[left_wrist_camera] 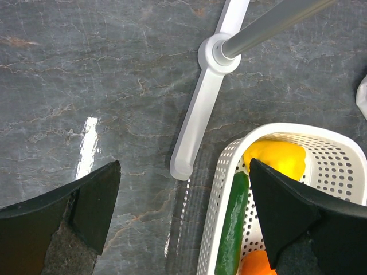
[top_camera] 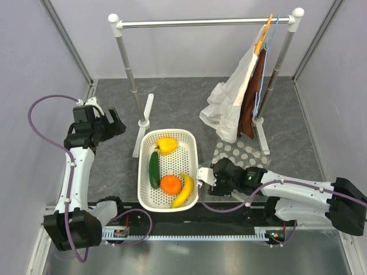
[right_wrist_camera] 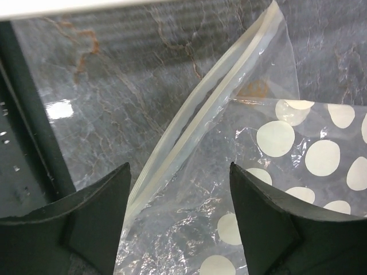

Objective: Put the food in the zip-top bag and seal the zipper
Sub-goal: Pick up the zipper food storage bag at the center of the board.

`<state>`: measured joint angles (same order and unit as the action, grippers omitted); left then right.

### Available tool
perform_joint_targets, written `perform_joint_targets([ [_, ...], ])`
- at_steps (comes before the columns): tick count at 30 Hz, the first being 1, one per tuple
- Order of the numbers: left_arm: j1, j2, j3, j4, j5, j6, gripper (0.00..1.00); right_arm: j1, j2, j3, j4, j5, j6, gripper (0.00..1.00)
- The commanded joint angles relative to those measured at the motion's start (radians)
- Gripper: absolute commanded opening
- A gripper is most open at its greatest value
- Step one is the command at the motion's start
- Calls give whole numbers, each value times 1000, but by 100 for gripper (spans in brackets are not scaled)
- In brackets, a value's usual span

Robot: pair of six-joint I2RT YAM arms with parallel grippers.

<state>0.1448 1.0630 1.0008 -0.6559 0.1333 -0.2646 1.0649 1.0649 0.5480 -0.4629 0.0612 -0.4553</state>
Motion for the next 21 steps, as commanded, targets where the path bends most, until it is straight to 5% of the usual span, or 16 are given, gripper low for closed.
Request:
perform_joint_targets([
  [1,1,-9,-11,65,14,5,100,3,52,-3,61,75,41,70],
  [6,1,-5,-18,72,12,10,100,4,107,4,61,110,63,44],
  [11,2,-18,-24,85,48,33,100,1,77,56,33,144,93,0],
  [21,1,-123,-5,114,288,107,100,-120,-65,286,-95,206,156,0],
])
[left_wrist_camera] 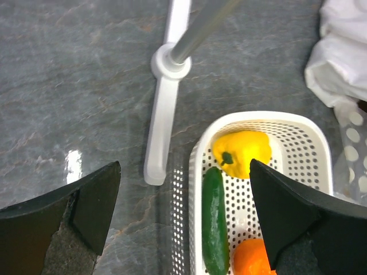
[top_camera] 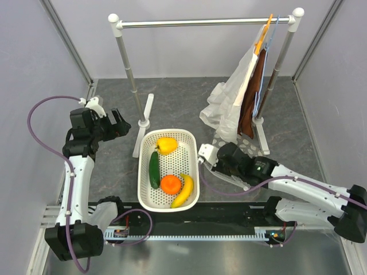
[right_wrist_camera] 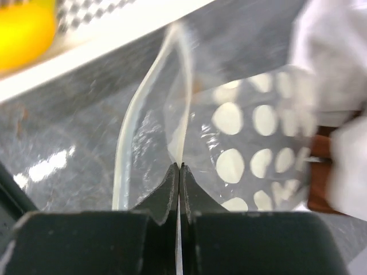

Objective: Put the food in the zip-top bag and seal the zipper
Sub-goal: Pick up the zipper food storage bag at the center of the board, then open the zipper of the food storage bag.

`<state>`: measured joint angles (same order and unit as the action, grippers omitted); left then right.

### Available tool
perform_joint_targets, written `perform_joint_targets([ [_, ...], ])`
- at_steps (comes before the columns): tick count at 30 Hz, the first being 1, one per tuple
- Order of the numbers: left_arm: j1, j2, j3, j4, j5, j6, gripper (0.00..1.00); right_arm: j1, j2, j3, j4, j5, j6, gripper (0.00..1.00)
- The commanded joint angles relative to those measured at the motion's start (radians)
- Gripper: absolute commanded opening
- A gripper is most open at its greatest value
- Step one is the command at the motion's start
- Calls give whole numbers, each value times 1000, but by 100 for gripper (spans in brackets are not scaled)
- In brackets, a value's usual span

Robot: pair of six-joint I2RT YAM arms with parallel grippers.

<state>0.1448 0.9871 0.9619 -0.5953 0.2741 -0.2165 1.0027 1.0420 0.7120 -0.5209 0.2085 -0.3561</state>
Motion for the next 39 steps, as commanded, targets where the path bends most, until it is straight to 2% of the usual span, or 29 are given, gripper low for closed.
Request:
perform_joint_targets([
  [1,1,-50,47,51,189,51,100,-70,-40,145,-63,58,69,0],
  [3,2,-41,98,43,241,37,100,-96,-39,207,-80,52,100,0],
  [6,1,-2,141,69,451,-44,100,-107,-42,295,-85,13,188,0],
  [8,-4,5,141,104,522,-95,100,-108,-34,329,-85,12,226,0],
  [11,-33,-7,118,133,540,-145,96,-108,-37,369,-56,40,310,0],
  [15,-134,-44,37,181,488,-204,93,-107,-34,368,59,9,434,0],
  [16,-222,-47,6,187,473,-211,92,-108,-13,368,82,5,501,0],
  [19,-368,-35,-26,210,389,-230,88,-105,59,374,168,11,606,0],
  [25,-531,33,-38,236,278,-261,78,-93,180,395,259,101,741,0],
  [31,-649,123,-6,253,183,-264,76,-50,231,418,283,109,783,0],
  [38,-697,212,8,281,119,-274,76,-38,263,454,277,105,781,0],
  [39,-697,222,12,287,122,-274,73,-36,265,454,274,98,781,0],
])
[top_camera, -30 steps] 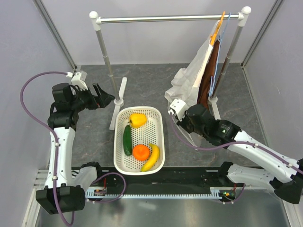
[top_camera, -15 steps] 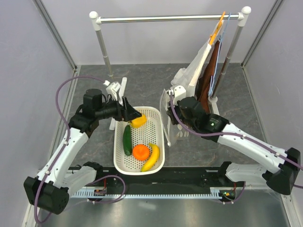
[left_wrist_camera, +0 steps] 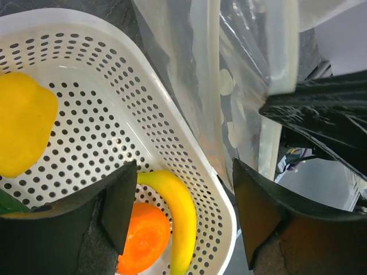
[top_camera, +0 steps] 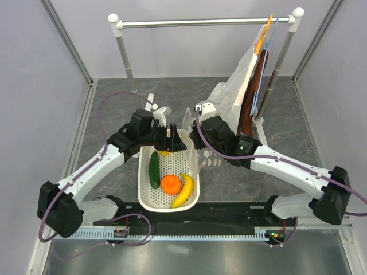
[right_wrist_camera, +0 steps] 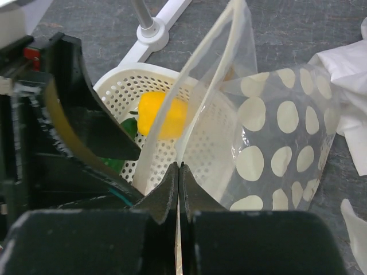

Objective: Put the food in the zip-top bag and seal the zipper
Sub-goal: Open the zipper of the food storage bag.

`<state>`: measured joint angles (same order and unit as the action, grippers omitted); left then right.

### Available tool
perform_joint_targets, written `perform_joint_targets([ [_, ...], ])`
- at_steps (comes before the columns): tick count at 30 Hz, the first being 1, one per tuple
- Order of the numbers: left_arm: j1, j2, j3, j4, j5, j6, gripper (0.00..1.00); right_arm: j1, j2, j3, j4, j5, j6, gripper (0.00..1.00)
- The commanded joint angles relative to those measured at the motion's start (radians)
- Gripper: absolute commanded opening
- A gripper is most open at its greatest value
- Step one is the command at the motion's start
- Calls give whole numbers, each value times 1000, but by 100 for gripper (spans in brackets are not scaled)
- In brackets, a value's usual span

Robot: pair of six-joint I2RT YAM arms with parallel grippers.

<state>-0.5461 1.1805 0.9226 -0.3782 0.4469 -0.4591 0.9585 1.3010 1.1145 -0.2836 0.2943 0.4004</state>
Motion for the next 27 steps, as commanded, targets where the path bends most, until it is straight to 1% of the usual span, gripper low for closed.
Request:
perform_joint_targets([
  [1,-6,39,58,71,-48,-29,70,9,3,51,32,8,25,0],
  [2,-6,50,59,71,-53,-20,66,11,1,48,26,6,23,0],
  [3,-6,53,65,67,-53,-13,52,11,-5,47,20,3,18,0],
  [5,-6,48,68,62,-51,-4,37,13,-12,47,-9,20,-8,0],
  [6,-6,44,65,64,-47,-7,22,11,-26,39,-17,43,-18,0],
  [7,-6,36,62,70,-33,-12,15,11,-35,31,-26,49,-32,0],
  [8,-6,24,59,76,-1,-30,10,13,-42,22,-32,58,-46,0],
  [9,-6,19,50,97,13,-42,4,11,-55,5,-40,69,-41,7],
  [10,-8,15,47,105,21,-58,2,11,-58,-4,-54,71,-40,23],
  [12,-8,14,45,123,39,-96,2,13,-68,-22,-57,59,-28,40],
  [13,-12,19,45,127,44,-104,2,11,-69,-25,-58,39,-25,46],
  [17,-26,36,53,134,49,-148,2,11,-48,-21,-49,14,8,46],
  [22,-43,47,78,133,15,-151,2,11,-3,21,-60,-17,37,52],
  [24,-43,51,91,131,9,-164,2,11,9,21,-65,-36,63,52],
  [27,-45,62,105,133,13,-181,2,11,23,12,-69,-37,90,50],
])
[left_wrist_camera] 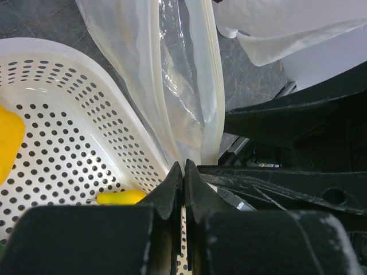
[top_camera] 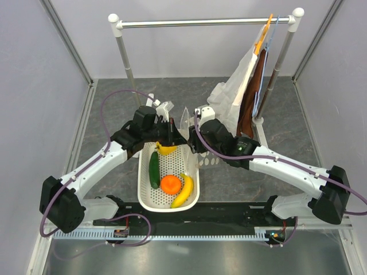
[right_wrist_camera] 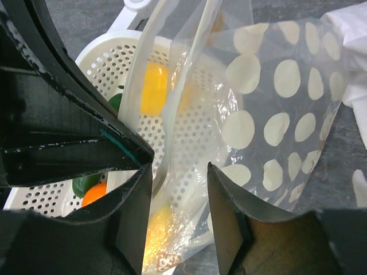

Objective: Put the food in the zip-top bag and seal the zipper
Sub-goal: Open the zipper of the food storage bag.

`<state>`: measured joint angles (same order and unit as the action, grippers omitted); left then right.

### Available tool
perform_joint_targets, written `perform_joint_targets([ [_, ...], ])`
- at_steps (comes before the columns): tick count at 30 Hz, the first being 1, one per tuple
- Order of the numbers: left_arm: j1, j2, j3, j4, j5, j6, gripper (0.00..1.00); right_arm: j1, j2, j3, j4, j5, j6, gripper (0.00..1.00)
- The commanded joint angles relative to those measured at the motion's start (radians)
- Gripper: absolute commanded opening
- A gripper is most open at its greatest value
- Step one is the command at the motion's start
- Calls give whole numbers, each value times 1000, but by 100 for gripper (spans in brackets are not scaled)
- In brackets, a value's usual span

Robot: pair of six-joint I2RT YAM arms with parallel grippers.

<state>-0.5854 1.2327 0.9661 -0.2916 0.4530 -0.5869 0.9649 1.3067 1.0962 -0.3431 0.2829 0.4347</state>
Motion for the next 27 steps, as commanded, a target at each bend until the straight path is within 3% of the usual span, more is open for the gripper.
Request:
perform_joint_targets([
  [1,-5,10,65,45,6,-54,2,5,19,28,-10,-19,59,49],
  [3,-5,4,59,42,9,-54,2,5,25,25,-7,-11,53,47],
  [7,-2,-25,37,5,-17,-18,2,3,14,40,-32,47,30,10],
  [10,15,-62,10,-63,-81,62,2,-17,-18,62,-100,59,-16,0],
  [18,68,3,-6,-227,-227,281,2,-123,-182,53,-301,39,-140,0],
  [24,68,109,62,-264,-149,348,3,-143,-265,77,-385,-34,-178,0],
  [27,61,129,94,-258,-59,354,11,-143,-273,62,-369,-76,-186,0],
])
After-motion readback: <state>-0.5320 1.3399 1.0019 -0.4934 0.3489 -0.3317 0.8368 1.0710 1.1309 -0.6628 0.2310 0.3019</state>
